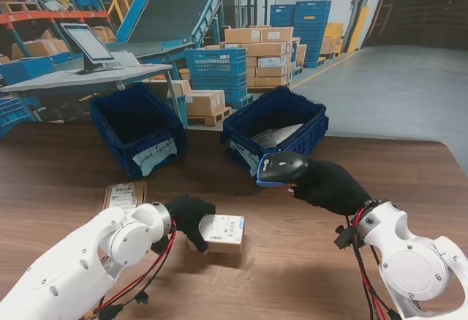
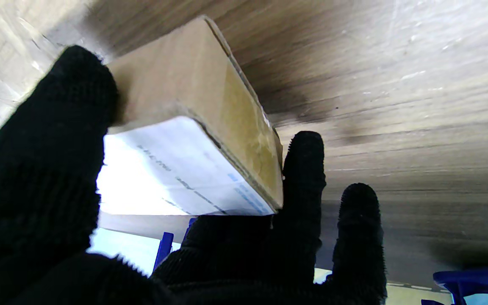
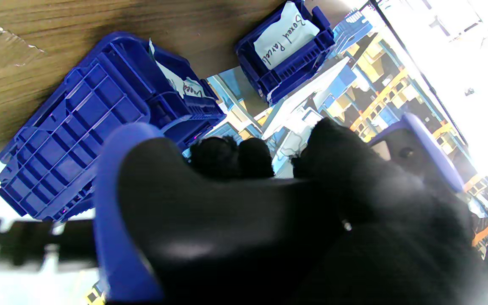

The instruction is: Scan and sort packages by packaging type

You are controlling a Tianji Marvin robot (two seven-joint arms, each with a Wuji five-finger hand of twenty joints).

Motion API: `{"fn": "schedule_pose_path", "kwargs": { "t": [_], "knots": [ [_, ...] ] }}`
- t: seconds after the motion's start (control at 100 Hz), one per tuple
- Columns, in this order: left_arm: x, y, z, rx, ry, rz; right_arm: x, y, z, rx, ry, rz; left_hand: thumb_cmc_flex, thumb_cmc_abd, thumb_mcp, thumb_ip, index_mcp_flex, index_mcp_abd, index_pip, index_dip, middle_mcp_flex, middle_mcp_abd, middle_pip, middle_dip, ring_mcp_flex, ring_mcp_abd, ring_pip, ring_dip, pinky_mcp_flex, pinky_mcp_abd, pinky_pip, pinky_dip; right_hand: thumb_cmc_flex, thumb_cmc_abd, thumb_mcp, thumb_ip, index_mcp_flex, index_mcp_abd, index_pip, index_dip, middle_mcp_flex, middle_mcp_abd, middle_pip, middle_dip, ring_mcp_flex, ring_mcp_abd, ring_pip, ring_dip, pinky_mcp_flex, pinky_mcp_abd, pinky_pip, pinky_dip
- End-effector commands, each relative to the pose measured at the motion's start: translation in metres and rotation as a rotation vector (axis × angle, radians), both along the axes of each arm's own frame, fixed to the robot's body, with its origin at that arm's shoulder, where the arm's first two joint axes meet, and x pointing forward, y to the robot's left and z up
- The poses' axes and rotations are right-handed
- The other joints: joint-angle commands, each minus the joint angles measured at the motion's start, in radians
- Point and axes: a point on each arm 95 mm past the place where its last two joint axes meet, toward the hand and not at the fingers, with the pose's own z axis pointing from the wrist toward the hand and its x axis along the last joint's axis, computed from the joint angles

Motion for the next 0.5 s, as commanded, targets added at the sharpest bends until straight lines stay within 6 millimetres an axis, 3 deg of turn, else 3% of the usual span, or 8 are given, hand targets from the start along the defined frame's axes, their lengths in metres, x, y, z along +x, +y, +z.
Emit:
{"fn": "schedule_pose_path", "kwargs": {
  "t": [0.0,0.13,0.16,0.19,0.33,0.41,0.49],
  "knots": [
    [-0.0030,-0.0021,-0.0037,0.012,0.019,-0.009,-0.0016,0.0033,-0.0004,0.000,0.004,0.017,0.253,0.199,0.271,0.085,0.098,-0.236,0.209,0.044,0.038,-0.122,0.182,0.000,-0.045,-0.019,-0.019,-0.036,-0.026,0.037,0.007,0.015,0.115,0.083,0.097,-0.015,0.069,-0.061,0.027,0.019,0.015,0.023,-0.008,0.004,0.006,0.002,0.003,-0.001,-0.001,-0.002,0.009,0.013],
    [-0.0029,-0.0024,-0.0040,0.031,0.022,-0.013,-0.0020,0.0034,-0.0021,0.005,0.004,0.019,0.195,0.239,0.273,0.111,0.084,-0.205,0.098,0.027,-0.068,-0.109,0.232,-0.107,-0.090,-0.014,-0.052,-0.058,-0.047,0.040,-0.018,0.012,0.115,0.083,0.097,-0.015,0.069,-0.059,0.027,0.019,0.015,0.024,-0.008,0.004,0.007,0.003,0.004,-0.001,-0.001,0.001,0.010,0.014],
    [-0.0029,-0.0024,-0.0040,0.033,0.024,-0.011,-0.0022,0.0034,-0.0022,0.006,0.004,0.019,0.179,0.261,0.259,0.129,0.082,-0.197,0.050,0.023,-0.108,-0.106,0.261,-0.251,-0.106,-0.013,-0.068,-0.077,-0.053,0.040,-0.029,0.015,0.115,0.083,0.097,-0.015,0.069,-0.059,0.027,0.019,0.015,0.024,-0.008,0.004,0.006,0.003,0.004,-0.001,-0.001,0.000,0.010,0.014],
    [-0.0030,-0.0025,-0.0041,0.034,0.025,-0.010,-0.0025,0.0033,-0.0023,0.006,0.005,0.019,0.159,0.287,0.248,0.141,0.079,-0.185,0.006,-0.001,-0.134,-0.102,0.255,-0.318,-0.120,-0.009,-0.082,-0.089,-0.057,0.042,-0.034,0.017,0.115,0.083,0.097,-0.015,0.068,-0.059,0.027,0.018,0.014,0.024,-0.008,0.004,0.006,0.004,0.004,-0.001,-0.001,0.001,0.010,0.014],
    [-0.0048,-0.0027,-0.0048,0.048,0.026,-0.012,-0.0036,0.0035,-0.0027,0.004,0.006,0.022,0.122,0.329,0.210,0.174,0.056,-0.155,-0.105,-0.079,-0.207,-0.087,0.201,-0.371,-0.190,0.000,-0.134,-0.130,-0.086,0.050,-0.072,0.017,0.116,0.083,0.097,-0.015,0.068,-0.060,0.027,0.018,0.015,0.023,-0.008,0.004,0.006,0.003,0.004,-0.001,-0.001,0.003,0.010,0.014],
    [-0.0058,-0.0029,-0.0048,0.056,0.028,-0.015,-0.0040,0.0035,-0.0028,0.006,0.006,0.021,0.095,0.337,0.173,0.161,0.037,-0.136,-0.185,-0.126,-0.257,-0.076,0.165,-0.396,-0.234,0.010,-0.164,-0.155,-0.107,0.051,-0.102,0.018,0.116,0.082,0.097,-0.015,0.068,-0.059,0.027,0.018,0.015,0.025,-0.008,0.004,0.006,0.005,0.004,-0.001,-0.001,0.002,0.010,0.014],
    [-0.0062,-0.0031,-0.0040,0.065,0.032,-0.017,-0.0043,0.0032,-0.0028,0.008,0.006,0.020,0.079,0.338,0.134,0.121,0.030,-0.121,-0.274,-0.178,-0.300,-0.067,0.116,-0.438,-0.269,0.016,-0.206,-0.202,-0.117,0.052,-0.129,0.021,0.116,0.082,0.096,-0.015,0.068,-0.059,0.027,0.018,0.015,0.024,-0.008,0.004,0.006,0.006,0.004,-0.001,-0.001,0.002,0.010,0.014]
  ]
}}
